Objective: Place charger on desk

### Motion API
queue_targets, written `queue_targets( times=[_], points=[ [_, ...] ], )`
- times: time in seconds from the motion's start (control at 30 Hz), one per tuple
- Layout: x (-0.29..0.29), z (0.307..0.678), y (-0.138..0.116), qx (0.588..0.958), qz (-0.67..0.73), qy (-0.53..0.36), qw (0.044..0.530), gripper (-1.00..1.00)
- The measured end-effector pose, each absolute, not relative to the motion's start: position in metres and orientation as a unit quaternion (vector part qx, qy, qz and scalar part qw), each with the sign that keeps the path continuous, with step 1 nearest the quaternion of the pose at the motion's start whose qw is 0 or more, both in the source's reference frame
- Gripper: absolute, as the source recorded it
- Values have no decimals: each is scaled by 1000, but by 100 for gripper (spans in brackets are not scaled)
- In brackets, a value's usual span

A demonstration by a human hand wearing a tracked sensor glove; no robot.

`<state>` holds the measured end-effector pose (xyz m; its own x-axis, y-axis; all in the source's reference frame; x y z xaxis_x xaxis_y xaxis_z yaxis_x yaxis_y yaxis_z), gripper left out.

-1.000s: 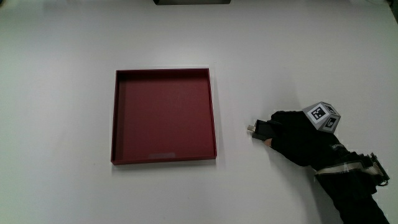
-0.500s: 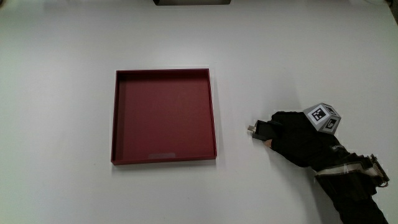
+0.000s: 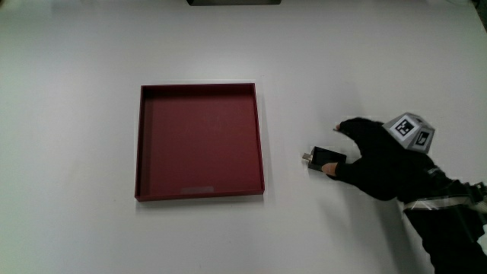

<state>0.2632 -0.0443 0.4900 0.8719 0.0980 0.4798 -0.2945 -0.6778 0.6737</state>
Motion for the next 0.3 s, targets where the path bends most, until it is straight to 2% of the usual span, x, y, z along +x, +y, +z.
queue_targets(
  times=[0.1,0.3],
  points=[
    [255,457,-52,886,241,-68,391,-100],
    [243,431,-61,885,186,-68,420,-100]
  ],
)
